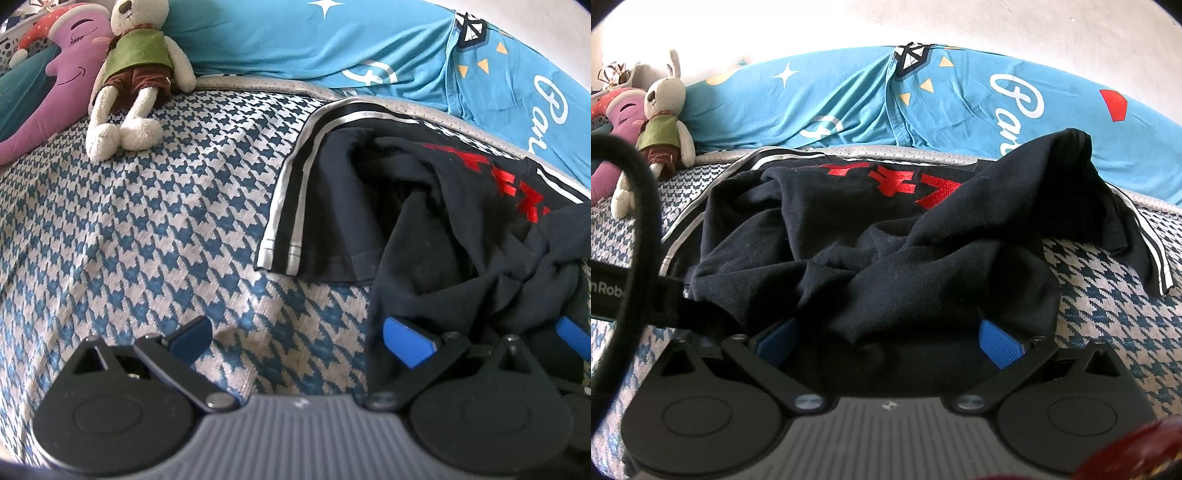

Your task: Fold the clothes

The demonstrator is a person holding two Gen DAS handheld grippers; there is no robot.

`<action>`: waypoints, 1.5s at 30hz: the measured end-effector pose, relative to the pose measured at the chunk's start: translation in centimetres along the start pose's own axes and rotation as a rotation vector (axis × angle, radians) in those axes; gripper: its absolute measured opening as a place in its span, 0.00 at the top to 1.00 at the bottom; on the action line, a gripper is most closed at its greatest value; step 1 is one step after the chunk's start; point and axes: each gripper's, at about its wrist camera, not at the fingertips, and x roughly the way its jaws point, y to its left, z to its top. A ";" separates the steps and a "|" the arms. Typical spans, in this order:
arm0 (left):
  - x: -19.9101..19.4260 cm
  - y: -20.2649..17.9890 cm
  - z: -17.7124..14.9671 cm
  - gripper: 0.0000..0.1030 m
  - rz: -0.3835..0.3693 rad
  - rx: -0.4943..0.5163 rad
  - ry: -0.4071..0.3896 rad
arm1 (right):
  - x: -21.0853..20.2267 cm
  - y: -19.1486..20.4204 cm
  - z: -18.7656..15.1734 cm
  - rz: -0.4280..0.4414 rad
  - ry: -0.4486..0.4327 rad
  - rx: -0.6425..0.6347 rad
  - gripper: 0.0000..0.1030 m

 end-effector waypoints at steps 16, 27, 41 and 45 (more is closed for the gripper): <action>0.2 -0.2 -0.3 0.00 0.006 0.012 -0.001 | 0.0 -0.2 0.0 0.005 0.000 0.002 0.00; 0.2 -0.2 -0.3 0.00 0.007 0.007 -0.001 | 0.0 -0.1 -0.1 0.005 0.002 0.003 0.00; 0.2 -0.1 -0.3 0.00 0.009 0.010 -0.003 | 0.0 -0.2 -0.1 0.012 0.002 0.011 0.00; 0.2 -0.1 -0.4 0.00 0.011 0.011 -0.004 | 0.0 -0.2 -0.1 0.012 0.001 0.011 0.00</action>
